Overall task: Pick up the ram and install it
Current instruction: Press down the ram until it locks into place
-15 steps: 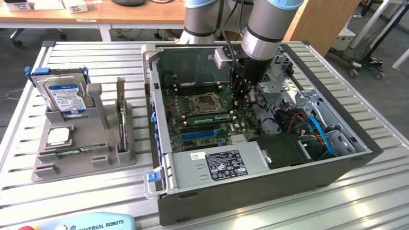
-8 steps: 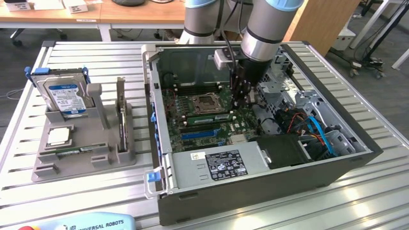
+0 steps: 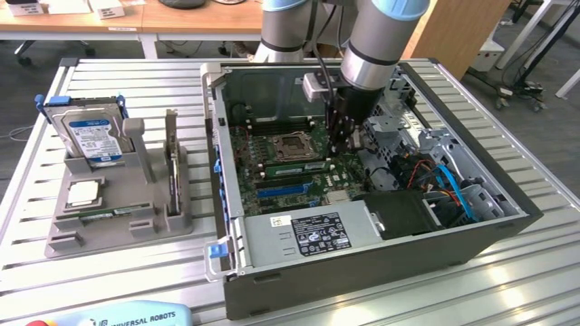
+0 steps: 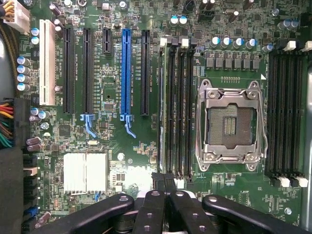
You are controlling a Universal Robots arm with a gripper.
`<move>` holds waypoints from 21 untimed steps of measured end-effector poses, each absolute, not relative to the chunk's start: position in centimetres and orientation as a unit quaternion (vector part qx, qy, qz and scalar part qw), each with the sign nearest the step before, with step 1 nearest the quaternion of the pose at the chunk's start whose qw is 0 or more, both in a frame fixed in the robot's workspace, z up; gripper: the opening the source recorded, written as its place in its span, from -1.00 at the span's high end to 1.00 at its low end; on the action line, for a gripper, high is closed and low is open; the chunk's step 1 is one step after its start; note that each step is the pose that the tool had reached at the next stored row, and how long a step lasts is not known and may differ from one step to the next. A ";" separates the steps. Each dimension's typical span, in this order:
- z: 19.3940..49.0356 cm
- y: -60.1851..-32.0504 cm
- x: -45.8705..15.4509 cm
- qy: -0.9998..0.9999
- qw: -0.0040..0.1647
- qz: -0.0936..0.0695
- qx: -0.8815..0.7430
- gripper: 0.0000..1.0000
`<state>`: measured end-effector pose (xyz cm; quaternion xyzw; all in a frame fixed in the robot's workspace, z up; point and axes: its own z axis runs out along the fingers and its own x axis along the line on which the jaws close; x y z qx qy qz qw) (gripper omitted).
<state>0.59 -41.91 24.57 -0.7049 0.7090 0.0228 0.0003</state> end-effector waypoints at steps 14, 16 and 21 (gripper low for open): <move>24.2 -41.9 0.6 0.709 0.001 0.023 -0.705 0.80; 24.1 -41.9 0.6 0.709 0.000 0.023 -0.705 0.80; 23.9 -41.9 0.6 0.709 0.000 0.023 -0.705 0.80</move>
